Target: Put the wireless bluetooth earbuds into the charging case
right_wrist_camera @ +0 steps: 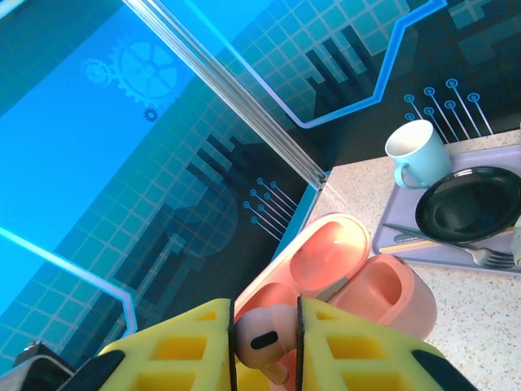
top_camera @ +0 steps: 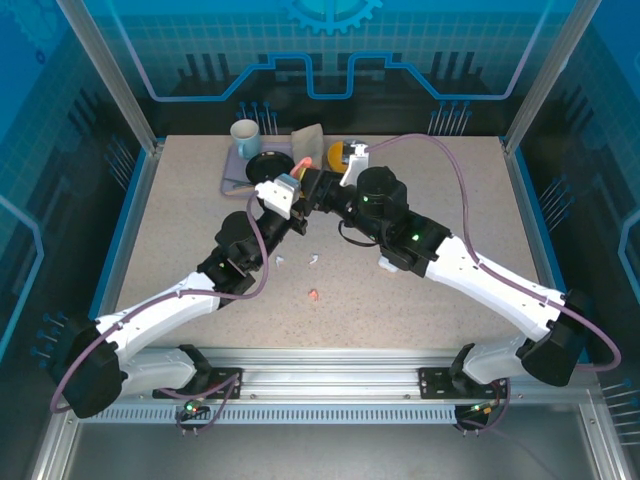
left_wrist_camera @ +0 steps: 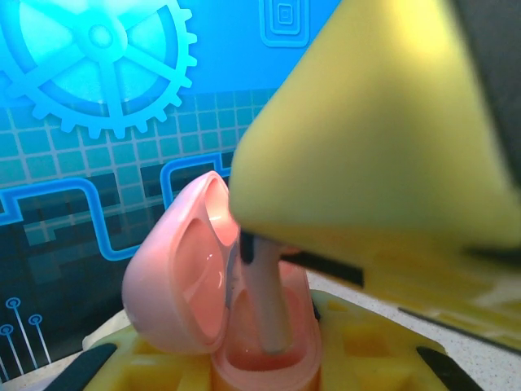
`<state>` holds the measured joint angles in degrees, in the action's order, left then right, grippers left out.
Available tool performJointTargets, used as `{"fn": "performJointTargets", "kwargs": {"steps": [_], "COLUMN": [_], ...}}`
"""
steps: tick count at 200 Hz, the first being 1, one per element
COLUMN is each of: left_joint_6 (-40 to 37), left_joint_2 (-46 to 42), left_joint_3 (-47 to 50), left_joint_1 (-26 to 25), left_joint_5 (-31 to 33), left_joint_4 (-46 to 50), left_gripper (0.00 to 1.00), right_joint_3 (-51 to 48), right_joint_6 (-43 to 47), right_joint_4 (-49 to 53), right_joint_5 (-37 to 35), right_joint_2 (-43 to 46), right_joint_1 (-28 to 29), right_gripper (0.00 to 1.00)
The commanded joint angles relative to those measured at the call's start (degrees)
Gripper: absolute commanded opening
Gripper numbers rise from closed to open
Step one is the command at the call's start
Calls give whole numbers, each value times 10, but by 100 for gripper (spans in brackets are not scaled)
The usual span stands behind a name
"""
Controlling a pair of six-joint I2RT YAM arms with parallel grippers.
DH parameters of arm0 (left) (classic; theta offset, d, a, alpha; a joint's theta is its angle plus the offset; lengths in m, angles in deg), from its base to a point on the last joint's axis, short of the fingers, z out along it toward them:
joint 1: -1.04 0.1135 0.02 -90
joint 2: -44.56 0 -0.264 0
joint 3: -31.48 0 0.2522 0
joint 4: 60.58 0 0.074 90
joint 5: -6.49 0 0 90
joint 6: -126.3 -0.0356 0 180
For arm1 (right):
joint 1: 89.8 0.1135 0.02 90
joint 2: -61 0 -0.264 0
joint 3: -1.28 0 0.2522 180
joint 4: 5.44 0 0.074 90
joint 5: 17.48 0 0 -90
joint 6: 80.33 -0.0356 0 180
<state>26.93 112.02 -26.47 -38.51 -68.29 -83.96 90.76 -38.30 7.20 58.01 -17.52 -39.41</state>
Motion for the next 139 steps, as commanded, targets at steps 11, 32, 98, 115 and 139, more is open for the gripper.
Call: {"fn": "performJointTargets", "kwargs": {"steps": [11, 32, 98, 115, 139], "left_joint_6": [4, 7, 12, 12, 11], "left_joint_2": [0, 0, 1, 2, 4], "left_joint_3": [-21, -21, -30, -30, -33], "left_joint_1": [-4, -5, -4, -5, -4], "left_joint_5": [-1, -2, 2, 4, 4], "left_joint_4": [-7, -6, 5, 5, 5], "left_gripper": [0, 0, 0, 0, 0], "right_joint_3": [-11, -17, -36, -42, -48], "right_joint_6": [-9, -7, -2, -2, 0], "right_joint_4": [-17, -15, -4, -1, 8], "right_joint_5": [-2, -7, -5, -7, -7], "right_joint_2": [-4, -2, 3, 8, 12], "right_joint_1": [8, 8, 7, 6, 7], "right_gripper": [22, 22, 20, 20, 20]}}
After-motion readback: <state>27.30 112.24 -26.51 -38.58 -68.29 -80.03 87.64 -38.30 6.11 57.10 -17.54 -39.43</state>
